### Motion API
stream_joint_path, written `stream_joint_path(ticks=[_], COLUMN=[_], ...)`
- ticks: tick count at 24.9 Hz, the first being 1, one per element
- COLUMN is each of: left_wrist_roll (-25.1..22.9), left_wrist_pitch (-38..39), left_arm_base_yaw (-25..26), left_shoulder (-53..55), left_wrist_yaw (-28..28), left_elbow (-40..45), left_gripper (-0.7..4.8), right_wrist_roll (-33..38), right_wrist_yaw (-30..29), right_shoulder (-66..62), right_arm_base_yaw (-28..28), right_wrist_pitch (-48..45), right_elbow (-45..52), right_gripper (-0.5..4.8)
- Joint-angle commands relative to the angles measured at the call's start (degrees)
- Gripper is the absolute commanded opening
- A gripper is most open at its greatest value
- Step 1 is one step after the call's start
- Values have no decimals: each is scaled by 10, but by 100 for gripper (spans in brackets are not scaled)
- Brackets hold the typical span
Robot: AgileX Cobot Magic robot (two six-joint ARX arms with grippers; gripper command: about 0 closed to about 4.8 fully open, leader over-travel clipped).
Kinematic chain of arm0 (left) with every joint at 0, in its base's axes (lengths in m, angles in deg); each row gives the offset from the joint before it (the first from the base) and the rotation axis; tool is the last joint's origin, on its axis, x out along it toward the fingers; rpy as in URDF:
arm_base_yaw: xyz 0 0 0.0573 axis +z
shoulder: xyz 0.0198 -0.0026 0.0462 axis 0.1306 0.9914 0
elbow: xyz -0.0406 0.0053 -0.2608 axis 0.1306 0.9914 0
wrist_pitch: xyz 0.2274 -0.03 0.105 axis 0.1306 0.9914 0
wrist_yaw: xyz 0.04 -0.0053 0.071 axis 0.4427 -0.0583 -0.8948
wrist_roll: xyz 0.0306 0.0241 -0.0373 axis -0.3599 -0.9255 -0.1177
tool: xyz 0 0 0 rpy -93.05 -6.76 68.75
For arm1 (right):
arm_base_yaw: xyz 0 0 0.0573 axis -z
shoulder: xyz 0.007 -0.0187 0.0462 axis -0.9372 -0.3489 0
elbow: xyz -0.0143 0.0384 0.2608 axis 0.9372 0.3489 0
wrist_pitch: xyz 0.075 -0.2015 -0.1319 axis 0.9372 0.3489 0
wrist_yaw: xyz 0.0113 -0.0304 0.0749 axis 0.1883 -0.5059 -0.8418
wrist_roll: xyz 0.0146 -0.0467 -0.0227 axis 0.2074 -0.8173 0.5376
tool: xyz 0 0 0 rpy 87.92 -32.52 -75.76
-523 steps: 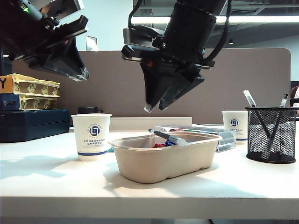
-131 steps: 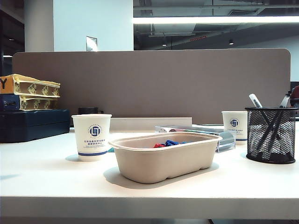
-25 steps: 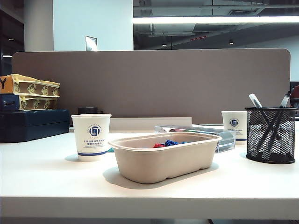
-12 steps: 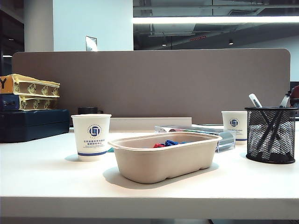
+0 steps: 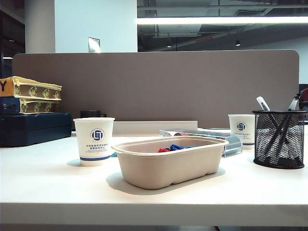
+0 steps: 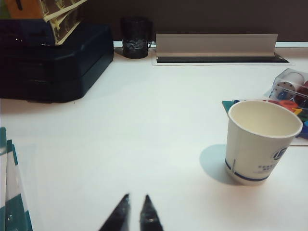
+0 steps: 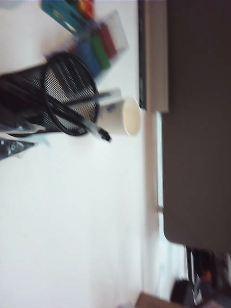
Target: Pick up one pen and put it in the pen container.
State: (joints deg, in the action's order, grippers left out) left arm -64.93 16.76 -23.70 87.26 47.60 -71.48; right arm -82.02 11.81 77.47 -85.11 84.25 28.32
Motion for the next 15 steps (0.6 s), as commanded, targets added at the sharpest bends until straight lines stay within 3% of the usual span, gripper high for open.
stream_joint_path(ticks=[1,15], left_wrist_roll=[-1,-5], left_wrist_pitch=[-25,-55], left_arm_base_yaw=[1,1], left_shoulder=[0,0], left_wrist_yaw=[-1,-42], left_elbow=[2,8], left_gripper=[30,-6], right_wrist_roll=[2,-16], right_wrist_yaw=[14,24], right_shoulder=[0,0], right_arm_base_yaw=[1,0], right_wrist_pitch=[-54,-50], right_elbow=[14,25], right_gripper=[20,-6])
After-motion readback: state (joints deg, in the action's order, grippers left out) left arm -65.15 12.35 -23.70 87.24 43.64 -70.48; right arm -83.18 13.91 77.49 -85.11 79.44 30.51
